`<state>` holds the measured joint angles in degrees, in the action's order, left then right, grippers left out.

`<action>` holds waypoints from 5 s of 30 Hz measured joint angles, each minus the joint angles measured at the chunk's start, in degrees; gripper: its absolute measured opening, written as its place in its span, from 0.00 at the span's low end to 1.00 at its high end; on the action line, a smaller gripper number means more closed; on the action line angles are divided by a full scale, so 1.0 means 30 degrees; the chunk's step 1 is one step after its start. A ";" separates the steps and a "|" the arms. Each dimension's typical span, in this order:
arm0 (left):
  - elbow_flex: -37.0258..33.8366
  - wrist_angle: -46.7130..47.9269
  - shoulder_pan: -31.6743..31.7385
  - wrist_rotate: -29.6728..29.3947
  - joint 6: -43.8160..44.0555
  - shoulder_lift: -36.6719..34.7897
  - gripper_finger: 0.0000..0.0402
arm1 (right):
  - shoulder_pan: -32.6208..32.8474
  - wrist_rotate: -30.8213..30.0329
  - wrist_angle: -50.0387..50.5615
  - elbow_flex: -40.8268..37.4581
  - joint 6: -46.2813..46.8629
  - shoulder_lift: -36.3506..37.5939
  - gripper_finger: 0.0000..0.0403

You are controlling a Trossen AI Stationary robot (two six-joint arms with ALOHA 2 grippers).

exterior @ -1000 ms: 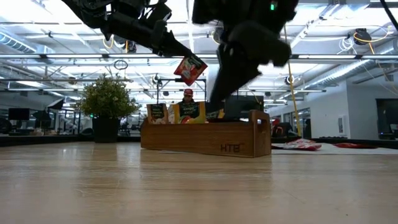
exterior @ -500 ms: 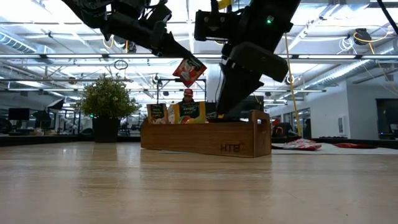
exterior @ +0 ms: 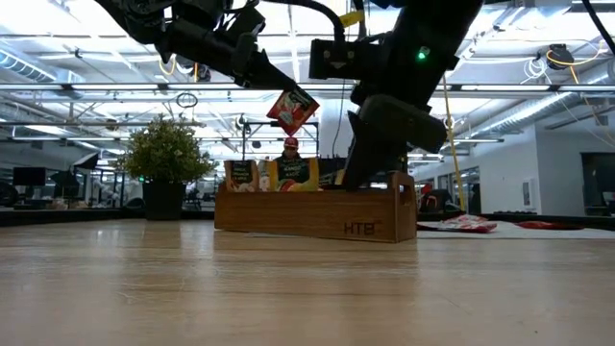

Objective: Pick & Place Tea
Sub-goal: Put the red tea bag into the right section of the wooden organizer

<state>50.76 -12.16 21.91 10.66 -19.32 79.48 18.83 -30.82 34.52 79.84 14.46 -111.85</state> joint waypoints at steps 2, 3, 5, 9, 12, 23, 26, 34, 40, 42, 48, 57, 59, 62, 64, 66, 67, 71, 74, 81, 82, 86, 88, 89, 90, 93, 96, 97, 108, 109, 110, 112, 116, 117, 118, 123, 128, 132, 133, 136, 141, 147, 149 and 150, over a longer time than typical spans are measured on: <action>-0.0006 0.0000 0.0000 -0.0007 -0.0005 0.0000 0.00 | 0.0000 -0.0233 0.0092 -0.0016 -0.0037 0.0000 0.00; -0.0007 0.0000 0.0000 -0.0001 -0.0005 0.0000 0.00 | -0.0003 -0.0306 0.0144 -0.0023 -0.0044 0.0000 0.00; 0.0000 0.0000 0.0000 -0.0006 -0.0005 0.0000 0.00 | 0.0000 -0.0775 0.0318 -0.0023 -0.0044 0.0000 0.00; -0.0002 0.0022 0.0000 0.0000 0.0002 0.0000 0.00 | 0.0000 -0.1688 0.0496 -0.0023 -0.0044 0.0007 0.00; -0.0007 0.0029 0.0000 -0.0007 0.0002 0.0000 0.00 | 0.0000 -0.2541 0.0558 -0.0023 -0.0051 0.0010 0.00; -0.0004 0.0193 0.0000 0.0000 0.0002 0.0000 0.00 | -0.0775 -0.3970 0.2122 -0.0023 0.0406 0.0022 0.00; -0.0004 0.0201 0.0000 0.0000 0.0002 0.0000 0.00 | -0.0943 -0.4778 0.2523 -0.0023 0.0889 0.0022 0.00; -0.0007 0.0255 0.0001 0.0000 -0.0004 0.0000 0.00 | -0.1427 -0.6283 0.2815 -0.0023 0.0961 0.0022 0.00; -0.0007 0.0300 0.0006 0.0000 0.0001 0.0000 0.00 | -0.2094 -0.6342 0.3113 -0.0023 0.0960 0.0022 0.00; -0.0007 0.0299 0.0001 0.0000 -0.0067 0.0000 0.00 | -0.2082 -0.6795 0.3140 -0.0023 0.0887 0.0048 0.00; -0.0007 0.0300 0.0001 0.0000 -0.0124 0.0000 0.00 | -0.1843 -0.7798 0.3342 -0.0016 0.1127 0.0681 0.00; -0.0007 0.0408 -0.0097 0.2367 -0.0205 0.0000 0.00 | -0.1350 -1.3291 0.3487 0.0006 0.2281 0.2251 0.01; -0.0007 0.0454 -0.0244 0.2499 -0.0467 0.0000 0.00 | -0.1890 -1.3393 0.3691 -0.0185 0.2395 0.2572 0.03; -0.0002 0.0857 -0.0500 0.2521 -0.1188 0.0000 0.00 | -0.2860 -1.3806 0.2973 -0.1446 0.2899 0.3409 0.08; -0.0003 0.1357 -0.0643 0.2484 -0.1875 -0.0007 0.00 | -0.3378 -1.5372 0.1819 -0.2903 0.2964 0.4227 0.09; -0.0007 0.1761 -0.0699 0.2445 -0.2287 -0.0007 0.00 | -0.3648 -1.7083 -0.0036 -0.4489 0.2545 0.5084 0.09; -0.0007 0.1883 -0.0692 0.2426 -0.2398 -0.0007 0.00 | -0.3726 -1.7282 -0.1182 -0.5321 0.2074 0.5607 0.08; -0.0007 0.2062 -0.0829 0.2406 -0.2536 -0.0007 0.00 | -0.3895 -1.3698 -0.8186 -0.8558 -0.2691 0.7629 0.02; -0.0007 0.2088 -0.0985 0.2412 -0.2887 -0.0007 0.00 | -0.4153 -0.8005 -1.6241 -1.1201 -0.7858 0.8642 0.02; -0.0007 0.2197 -0.1381 0.2408 -0.2963 -0.0007 0.00 | -0.6267 -0.1711 -2.8281 -1.4941 -1.1509 0.9013 0.13; -0.0007 0.2198 -0.1475 0.2406 -0.2959 -0.0007 0.00 | -0.6713 -0.0775 -2.8201 -1.4946 -1.0773 0.9006 0.16; -0.0007 0.2326 -0.1632 0.2407 -0.2953 -0.0007 0.00 | -0.8231 0.4220 -2.7294 -1.4208 -0.8223 0.8417 0.31; -0.0007 0.2333 -0.1668 0.2382 -0.2948 -0.0007 0.00 | -0.8541 0.5341 -2.6970 -1.3682 -0.8000 0.7973 0.38; -0.0007 0.2391 -0.1675 0.2368 -0.2945 -0.0007 0.00 | -0.8593 0.5407 -2.6924 -1.3472 -0.7982 0.7895 0.40; -0.0007 0.2474 -0.1676 0.2354 -0.2947 -0.0007 0.00 | -0.8623 0.5577 -2.6835 -1.3348 -0.7984 0.7876 0.42; -0.0007 0.2593 -0.1690 0.2140 -0.2919 -0.0007 0.00 | -0.8626 0.5969 -2.6682 -1.2880 -0.7907 0.7868 0.44; -0.0007 0.2645 -0.1676 0.1909 -0.2927 -0.0007 0.00 | -0.8634 0.6878 -2.6103 -1.2609 -0.7218 0.7839 0.44; -0.0007 0.2653 -0.1683 0.1902 -0.2946 -0.0007 0.00 | -0.8648 0.7213 -2.5864 -1.2492 -0.6977 0.7839 0.44; -0.0007 0.2606 -0.1810 0.1913 -0.2985 -0.0007 0.00 | -0.8633 0.7845 -2.5425 -1.2030 -0.6526 0.7614 0.42; -0.0007 0.2569 -0.1833 0.1909 -0.2985 -0.0007 0.00 | -0.8633 0.7881 -2.5361 -1.2030 -0.6478 0.7516 0.42; -0.0007 0.2565 -0.1844 0.1910 -0.2992 -0.0007 0.00 | -0.8633 0.7881 -2.5347 -1.1976 -0.6467 0.7285 0.42; -0.0007 0.2528 -0.1857 0.1923 -0.2992 -0.0007 0.00 | -0.8648 0.7880 -2.5453 -1.1640 -0.6614 0.6678 0.41; -0.0007 0.2568 -0.1851 0.1916 -0.2935 -0.0007 0.00 | -0.8626 0.7852 -2.5314 -1.1074 -0.7300 0.5769 0.40; -0.0007 0.2570 -0.1851 0.1911 -0.2925 -0.0007 0.00 | -0.8623 0.7845 -2.5380 -1.0951 -0.7455 0.5745 0.39; -0.0007 0.2608 -0.1851 0.1909 -0.2919 -0.0007 0.00 | -0.8619 0.7845 -2.5445 -1.0867 -0.7557 0.5753 0.39; -0.0007 0.2892 -0.1851 0.1909 -0.2969 0.0000 0.00 | -0.8626 0.7830 -2.5463 -1.0857 -0.7723 0.5880 0.35; -0.0007 0.2892 -0.1851 0.1909 -0.2977 0.0000 0.00 | -0.8735 0.7830 -2.5271 -1.0857 -0.7713 0.5887 0.31; -0.0007 0.2899 -0.1851 0.1909 -0.2956 0.0000 0.00 | -0.8772 0.7809 -2.5540 -1.0857 -0.7631 0.5887 0.27; -0.0007 0.2938 -0.1851 0.1909 -0.2954 0.0000 0.00 | -0.8765 0.7809 -2.5604 -1.0857 -0.7719 0.5887 0.25; -0.0007 0.3024 -0.1851 0.1909 -0.2857 0.0000 0.00 | -0.8779 0.7848 -2.5866 -1.0857 -0.7983 0.5887 0.16; -0.0007 0.2977 -0.1851 0.1856 -0.2803 0.0000 0.00 | -0.8815 0.7858 -2.5867 -1.0857 -0.8083 0.5769 0.01; -0.0007 0.2423 -0.1851 0.1801 -0.2022 0.0022 0.01 | -0.7437 0.4347 -2.5364 -1.0850 -0.9427 0.6027 0.00; -0.0007 0.2052 -0.1869 0.1920 -0.2003 0.0016 0.04 | -0.6648 0.2483 -2.4720 -1.0851 -1.0168 0.6462 0.00; -0.0007 0.1789 -0.1868 0.1931 -0.2001 -0.0076 0.06 | -0.6229 0.1666 -2.4171 -1.0879 -1.0273 0.6784 0.00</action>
<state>50.74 -6.80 16.31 16.45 -25.32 79.25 0.14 -25.83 -38.00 47.20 -16.36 -91.50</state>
